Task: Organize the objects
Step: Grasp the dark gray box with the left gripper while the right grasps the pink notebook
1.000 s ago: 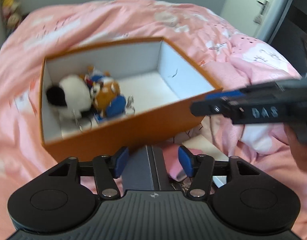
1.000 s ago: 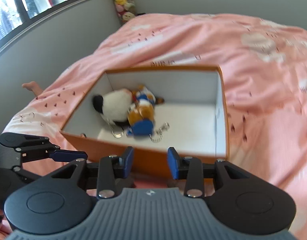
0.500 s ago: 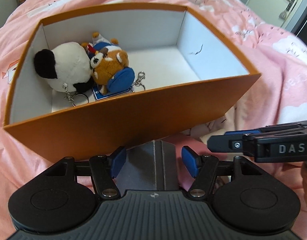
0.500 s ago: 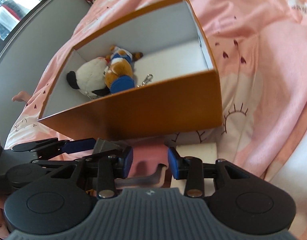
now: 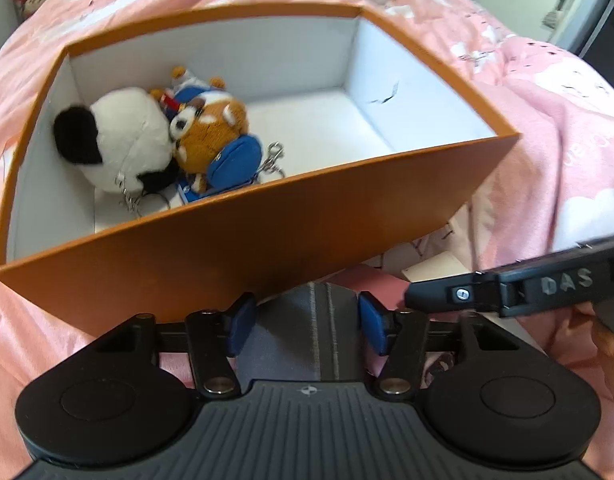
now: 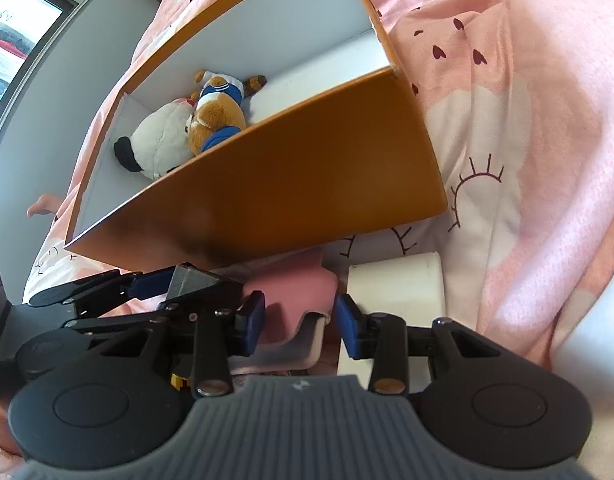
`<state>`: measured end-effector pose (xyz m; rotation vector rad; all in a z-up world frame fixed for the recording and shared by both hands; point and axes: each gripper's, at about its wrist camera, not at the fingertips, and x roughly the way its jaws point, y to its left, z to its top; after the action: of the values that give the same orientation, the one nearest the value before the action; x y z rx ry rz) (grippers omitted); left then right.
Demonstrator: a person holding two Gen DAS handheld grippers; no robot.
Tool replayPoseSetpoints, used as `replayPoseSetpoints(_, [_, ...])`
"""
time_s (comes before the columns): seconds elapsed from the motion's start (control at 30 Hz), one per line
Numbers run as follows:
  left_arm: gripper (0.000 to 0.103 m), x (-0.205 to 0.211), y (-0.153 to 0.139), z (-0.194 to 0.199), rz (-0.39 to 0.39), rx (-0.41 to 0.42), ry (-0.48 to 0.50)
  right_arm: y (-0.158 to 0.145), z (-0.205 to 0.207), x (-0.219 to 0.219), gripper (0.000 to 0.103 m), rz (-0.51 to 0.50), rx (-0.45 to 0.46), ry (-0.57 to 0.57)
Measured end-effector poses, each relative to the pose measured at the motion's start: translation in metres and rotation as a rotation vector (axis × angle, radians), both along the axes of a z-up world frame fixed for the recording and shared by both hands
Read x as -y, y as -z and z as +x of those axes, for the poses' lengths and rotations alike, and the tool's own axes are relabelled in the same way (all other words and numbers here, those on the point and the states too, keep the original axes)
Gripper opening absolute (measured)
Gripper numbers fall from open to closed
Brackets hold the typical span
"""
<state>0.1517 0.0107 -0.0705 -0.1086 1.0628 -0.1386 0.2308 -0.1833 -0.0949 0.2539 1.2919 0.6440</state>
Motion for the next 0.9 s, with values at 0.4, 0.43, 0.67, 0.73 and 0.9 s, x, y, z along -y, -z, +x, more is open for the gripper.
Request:
replayPoseSetpoints(0.4, [0.076, -0.005, 0.002, 0.011, -0.039, -0.041, -0.021, 0.008, 0.015, -0.002, 0.051, -0.018, -0.098, -0.018])
replayPoseSetpoints(0.43, [0.074, -0.002, 0.005, 0.012, -0.021, -0.044, -0.012, 0.010, 0.017, -0.002, 0.051, -0.011, -0.114, -0.019])
replayPoseSetpoints(0.67, [0.047, -0.016, -0.005, -0.005, -0.032, -0.002, -0.020, 0.019, 0.021, -0.003, 0.047, 0.025, -0.188, -0.019])
replayPoseSetpoints(0.73, [0.042, -0.027, -0.010, -0.011, -0.048, 0.003, -0.037, 0.018, 0.020, -0.004, 0.041, 0.033, -0.204, -0.022])
replayPoseSetpoints(0.9, [0.039, -0.056, -0.013, -0.019, -0.128, -0.038, -0.074, 0.008, 0.017, -0.007, 0.028, 0.057, -0.219, -0.060])
